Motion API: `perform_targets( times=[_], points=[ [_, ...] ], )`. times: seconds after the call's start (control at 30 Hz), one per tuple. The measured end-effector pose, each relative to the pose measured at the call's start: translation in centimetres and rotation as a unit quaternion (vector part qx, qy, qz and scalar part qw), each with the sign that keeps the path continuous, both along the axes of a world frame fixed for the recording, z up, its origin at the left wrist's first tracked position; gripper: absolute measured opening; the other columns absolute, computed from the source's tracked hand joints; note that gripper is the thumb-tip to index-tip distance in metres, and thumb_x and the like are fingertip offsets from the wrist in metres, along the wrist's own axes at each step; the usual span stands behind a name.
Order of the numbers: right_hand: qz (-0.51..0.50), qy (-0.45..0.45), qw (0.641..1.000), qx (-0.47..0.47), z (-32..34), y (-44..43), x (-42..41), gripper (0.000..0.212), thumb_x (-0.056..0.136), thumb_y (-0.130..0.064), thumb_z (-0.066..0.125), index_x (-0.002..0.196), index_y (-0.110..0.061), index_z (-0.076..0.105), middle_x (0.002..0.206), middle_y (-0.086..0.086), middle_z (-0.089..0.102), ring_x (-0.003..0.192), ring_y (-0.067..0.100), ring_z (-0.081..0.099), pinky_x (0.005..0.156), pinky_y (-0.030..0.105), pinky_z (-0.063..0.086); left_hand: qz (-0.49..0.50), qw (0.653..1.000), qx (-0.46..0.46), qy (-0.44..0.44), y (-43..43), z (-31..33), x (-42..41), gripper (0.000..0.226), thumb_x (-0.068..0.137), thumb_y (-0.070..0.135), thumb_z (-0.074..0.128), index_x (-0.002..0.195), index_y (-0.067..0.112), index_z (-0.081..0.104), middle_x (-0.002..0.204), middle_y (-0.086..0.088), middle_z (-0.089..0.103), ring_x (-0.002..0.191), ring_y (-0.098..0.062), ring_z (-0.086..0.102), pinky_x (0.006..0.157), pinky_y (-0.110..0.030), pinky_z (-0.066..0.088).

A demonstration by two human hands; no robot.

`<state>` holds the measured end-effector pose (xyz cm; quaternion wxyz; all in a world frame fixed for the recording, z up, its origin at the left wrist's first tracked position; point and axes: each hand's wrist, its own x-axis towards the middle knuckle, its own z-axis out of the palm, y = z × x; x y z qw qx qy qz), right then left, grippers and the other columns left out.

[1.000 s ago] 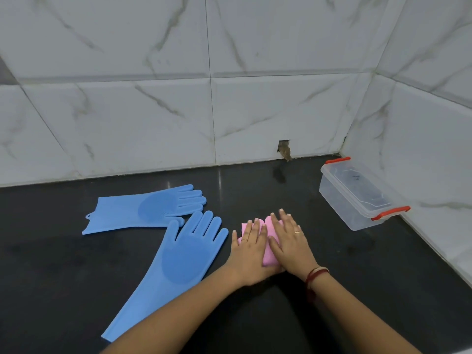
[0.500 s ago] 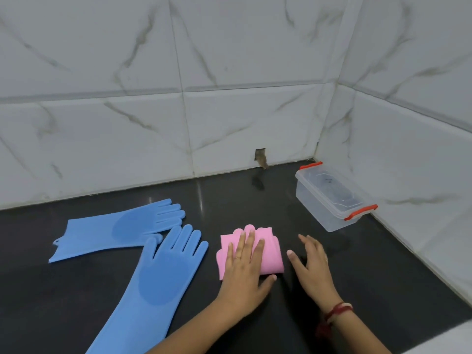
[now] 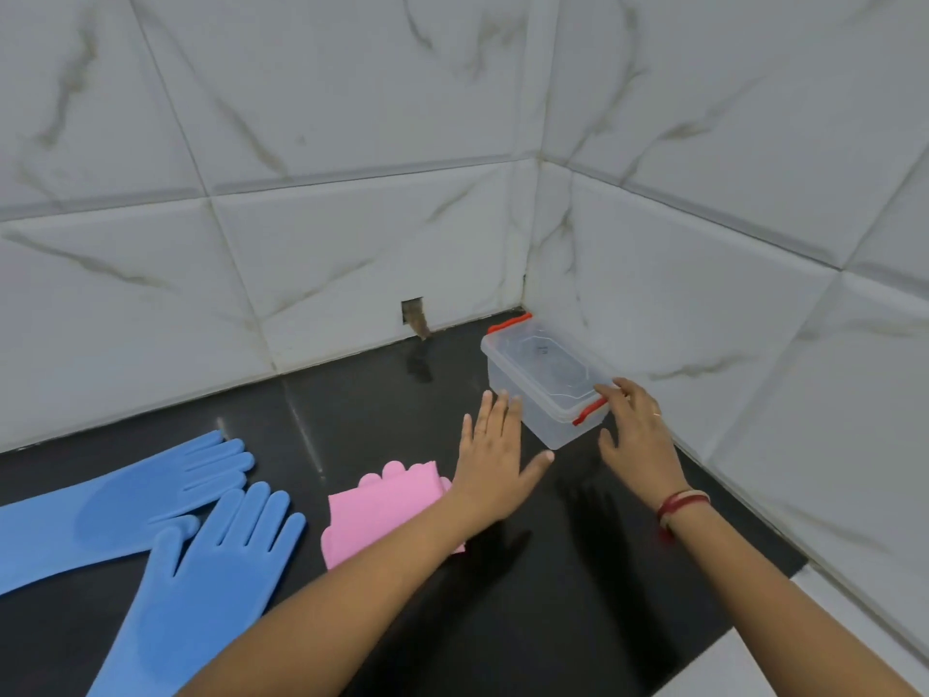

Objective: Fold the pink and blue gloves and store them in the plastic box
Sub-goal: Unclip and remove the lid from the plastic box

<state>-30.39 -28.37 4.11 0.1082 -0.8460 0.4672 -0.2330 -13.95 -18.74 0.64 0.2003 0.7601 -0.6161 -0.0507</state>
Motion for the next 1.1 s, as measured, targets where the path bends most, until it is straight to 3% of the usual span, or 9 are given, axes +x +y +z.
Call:
perform_targets(
  times=[0.17, 0.3, 0.47, 0.67, 0.8, 0.87, 0.97, 1.03, 1.1],
  points=[
    [0.063, 0.026, 0.997, -0.038, -0.2, -2.0, -1.2, 0.036, 0.086, -0.01, 0.061, 0.121, -0.014, 0.057, 0.128, 0.008, 0.056, 0.119, 0.024, 0.052, 0.107, 0.037, 0.041, -0.004, 1.0, 0.002, 0.009, -5.9, 1.7, -0.1, 0.074, 0.095, 0.06, 0.021, 0.152, 0.015, 0.001, 0.161, -0.008, -0.007, 0.145, -0.023, -0.015, 0.111, -0.04, -0.012],
    [0.093, 0.038, 0.991, -0.086, 0.2, -3.2, -1.4, 0.023, 0.086, -0.013, 0.064, 0.109, -0.013, 0.064, 0.113, 0.007, 0.066, 0.105, 0.023, 0.061, 0.098, 0.033, 0.047, -0.002, 0.999, 0.042, -0.016, -9.3, 2.6, 0.0, 0.073, 0.094, 0.062, 0.021, 0.151, 0.016, 0.011, 0.161, -0.008, 0.003, 0.147, -0.027, -0.006, 0.114, -0.049, -0.005],
    [0.108, 0.06, 0.984, -0.129, 0.3, -4.1, -1.5, 0.016, 0.079, -0.012, 0.072, 0.093, -0.011, 0.066, 0.097, 0.008, 0.07, 0.086, 0.026, 0.067, 0.083, 0.035, 0.052, -0.001, 0.993, 0.098, -0.059, -10.5, 2.8, 0.0, 0.071, 0.093, 0.062, 0.025, 0.149, 0.019, 0.017, 0.16, -0.009, 0.013, 0.146, -0.031, 0.011, 0.116, -0.053, 0.006],
    [0.123, 0.074, 0.977, -0.157, -0.1, -4.6, -2.2, 0.019, 0.071, -0.01, 0.08, 0.073, -0.011, 0.061, 0.074, 0.008, 0.068, 0.066, 0.026, 0.064, 0.073, 0.035, 0.052, -0.013, 0.989, 0.12, -0.084, -10.5, 3.2, 0.1, 0.068, 0.096, 0.057, 0.023, 0.15, 0.016, 0.014, 0.16, -0.011, 0.011, 0.146, -0.033, 0.011, 0.117, -0.052, 0.008],
    [0.149, 0.091, 0.974, -0.143, -0.6, -4.6, -2.8, 0.019, 0.072, -0.014, 0.079, 0.075, -0.01, 0.061, 0.077, 0.01, 0.066, 0.072, 0.027, 0.063, 0.076, 0.037, 0.051, -0.022, 0.989, 0.12, -0.083, -10.4, 3.2, 0.1, 0.067, 0.096, 0.055, 0.023, 0.15, 0.015, 0.014, 0.159, -0.013, 0.012, 0.145, -0.032, 0.012, 0.117, -0.05, 0.01],
    [0.173, 0.096, 0.973, -0.118, -0.3, -5.0, -3.2, 0.028, 0.074, -0.036, 0.076, 0.078, -0.012, 0.063, 0.08, 0.006, 0.066, 0.076, 0.022, 0.061, 0.078, 0.031, 0.046, -0.023, 0.99, 0.115, -0.083, -10.4, 3.2, 0.1, 0.067, 0.096, 0.054, 0.024, 0.15, 0.015, 0.014, 0.159, -0.013, 0.013, 0.145, -0.032, 0.013, 0.117, -0.051, 0.01],
    [0.196, 0.047, 0.976, -0.083, 1.3, -5.2, -2.5, 0.044, 0.072, -0.062, 0.065, 0.075, -0.018, 0.064, 0.074, -0.004, 0.064, 0.068, 0.009, 0.055, 0.068, 0.013, 0.037, -0.023, 0.991, 0.102, -0.086, -10.5, 2.9, 0.2, 0.067, 0.096, 0.054, 0.023, 0.149, 0.015, 0.015, 0.159, -0.014, 0.014, 0.145, -0.032, 0.014, 0.117, -0.051, 0.011],
    [0.206, -0.002, 0.975, -0.081, 2.2, -5.6, -0.7, 0.038, 0.08, -0.056, 0.059, 0.08, -0.018, 0.066, 0.078, -0.004, 0.066, 0.072, 0.009, 0.057, 0.068, 0.012, 0.039, -0.025, 0.994, 0.081, -0.076, -10.4, 2.5, 0.3, 0.067, 0.096, 0.056, 0.022, 0.149, 0.015, 0.017, 0.158, -0.015, 0.017, 0.145, -0.032, 0.015, 0.117, -0.05, 0.013],
    [0.198, -0.027, 0.978, -0.056, 2.8, -6.4, 1.4, 0.029, 0.09, -0.041, 0.054, 0.095, -0.015, 0.066, 0.095, 0.002, 0.068, 0.088, 0.014, 0.059, 0.079, 0.023, 0.047, -0.024, 0.997, 0.051, -0.049, -10.2, 2.3, 0.2, 0.066, 0.096, 0.056, 0.024, 0.147, 0.015, 0.024, 0.155, -0.016, 0.024, 0.143, -0.033, 0.022, 0.116, -0.05, 0.018]
  ],
)
